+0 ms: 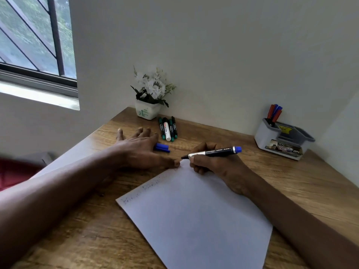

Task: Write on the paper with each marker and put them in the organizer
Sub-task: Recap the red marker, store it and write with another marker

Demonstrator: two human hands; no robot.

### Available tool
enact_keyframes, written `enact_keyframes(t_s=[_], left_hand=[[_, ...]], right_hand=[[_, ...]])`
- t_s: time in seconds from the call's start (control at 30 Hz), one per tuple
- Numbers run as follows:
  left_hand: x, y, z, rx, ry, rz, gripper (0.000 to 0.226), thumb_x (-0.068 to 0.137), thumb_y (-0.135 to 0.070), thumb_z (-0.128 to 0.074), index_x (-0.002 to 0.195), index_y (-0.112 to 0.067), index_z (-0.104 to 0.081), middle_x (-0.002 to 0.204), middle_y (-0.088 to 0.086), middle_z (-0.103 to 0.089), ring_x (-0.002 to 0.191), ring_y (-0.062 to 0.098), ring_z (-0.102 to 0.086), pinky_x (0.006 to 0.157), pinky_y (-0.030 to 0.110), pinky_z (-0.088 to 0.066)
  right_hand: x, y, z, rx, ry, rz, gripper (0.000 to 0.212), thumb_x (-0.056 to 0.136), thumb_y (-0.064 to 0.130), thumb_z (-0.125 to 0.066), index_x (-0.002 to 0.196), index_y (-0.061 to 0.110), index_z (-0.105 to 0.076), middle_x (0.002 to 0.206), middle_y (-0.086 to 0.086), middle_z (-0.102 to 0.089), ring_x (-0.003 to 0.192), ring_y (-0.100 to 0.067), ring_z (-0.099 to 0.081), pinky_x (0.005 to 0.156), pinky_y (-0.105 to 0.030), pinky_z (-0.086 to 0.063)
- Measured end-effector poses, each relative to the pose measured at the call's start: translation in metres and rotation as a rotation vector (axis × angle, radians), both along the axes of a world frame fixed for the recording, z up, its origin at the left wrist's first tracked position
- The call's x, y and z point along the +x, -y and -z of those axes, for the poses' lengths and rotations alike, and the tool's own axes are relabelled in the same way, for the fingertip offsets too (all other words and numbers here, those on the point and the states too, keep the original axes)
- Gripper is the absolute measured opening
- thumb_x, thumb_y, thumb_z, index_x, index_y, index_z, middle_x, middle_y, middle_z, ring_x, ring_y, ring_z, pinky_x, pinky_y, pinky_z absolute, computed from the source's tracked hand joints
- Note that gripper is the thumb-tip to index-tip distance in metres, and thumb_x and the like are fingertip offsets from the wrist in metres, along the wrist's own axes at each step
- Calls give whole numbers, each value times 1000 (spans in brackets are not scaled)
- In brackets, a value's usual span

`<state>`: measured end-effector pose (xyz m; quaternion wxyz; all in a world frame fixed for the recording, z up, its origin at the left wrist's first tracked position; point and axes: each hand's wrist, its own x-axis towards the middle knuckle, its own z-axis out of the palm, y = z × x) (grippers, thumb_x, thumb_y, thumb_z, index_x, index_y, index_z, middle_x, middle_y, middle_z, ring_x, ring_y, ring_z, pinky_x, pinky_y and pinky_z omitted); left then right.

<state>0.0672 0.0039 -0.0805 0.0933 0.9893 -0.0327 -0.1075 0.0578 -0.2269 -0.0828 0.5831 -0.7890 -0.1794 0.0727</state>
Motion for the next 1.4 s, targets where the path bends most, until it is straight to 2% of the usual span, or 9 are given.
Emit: enact_keyframes(t_s=[0.1, 0.2, 0.43, 0.57, 0.73, 0.87, 1.03, 1.23, 1.4], left_hand=[[-1, 1, -3, -2, -11, -1, 133, 54, -95, -32, 166, -27, -10, 174, 5, 9, 160, 25, 12, 120, 70, 14], [2, 0, -2, 4, -7, -1, 138, 53, -104, -36, 166, -28, -12, 175, 5, 6, 161, 25, 10, 121, 72, 11], [1, 0, -2, -3, -2, 1, 135, 53, -99, -36, 166, -29, -9, 175, 4, 7, 161, 24, 10, 121, 71, 10], [-1, 2, -4, -6, -9, 0, 131, 53, -93, -33, 166, -30, -14, 175, 4, 5, 161, 25, 9, 122, 70, 9], [-1, 0, -3, -6, -5, 4, 131, 53, -94, -33, 166, -30, -12, 175, 4, 5, 161, 24, 8, 122, 70, 9], [-1, 0, -3, -9, 2, 9, 131, 53, -93, -34, 165, -31, -13, 175, 3, 4, 161, 23, 9, 123, 69, 8], [-1, 0, -3, -5, 1, 13, 133, 51, -94, -33, 166, -30, -13, 175, 3, 4, 161, 23, 8, 123, 69, 6], [-2, 0, -5, -4, 1, 15, 132, 51, -94, -33, 165, -30, -14, 175, 3, 3, 161, 24, 7, 123, 68, 7], [-3, 0, -4, -7, 0, 15, 131, 51, -94, -34, 165, -31, -17, 175, 2, 1, 161, 24, 6, 123, 68, 7]], right_hand=[[0, -5, 2, -52, 118, 113, 17, 85, 10, -72, 69, 10, -67, 62, -6, -67, 53, -13, -57, 51, -24, -46], [1, -6, 2, -103, 184, 134, 19, 84, 12, -72, 71, 2, -65, 56, -6, -64, 47, -14, -53, 46, -21, -42], [0, -8, 4, -185, 237, 124, 23, 80, 16, -76, 65, 6, -60, 49, 7, -51, 46, -6, -43, 47, -21, -36], [1, -5, 4, -165, 253, 124, 25, 82, 14, -73, 71, -4, -59, 51, 1, -50, 49, -12, -42, 49, -26, -36], [1, -5, 5, -179, 239, 80, 22, 83, 16, -75, 77, -2, -63, 51, 8, -52, 47, -4, -44, 47, -18, -37], [1, -5, 4, -190, 230, 90, 27, 82, 17, -73, 74, -3, -57, 52, 3, -48, 50, -10, -41, 48, -24, -35], [3, -4, 5, -141, 228, 146, 26, 80, 17, -71, 62, 11, -53, 51, 2, -47, 50, -14, -41, 51, -28, -35], [1, -6, 6, -164, 244, 146, 20, 82, 14, -72, 72, 2, -60, 51, 6, -52, 47, -8, -44, 47, -21, -37], [0, -6, 5, -179, 257, 156, 22, 84, 15, -70, 67, 6, -59, 50, 7, -51, 47, -8, -43, 48, -21, -37]])
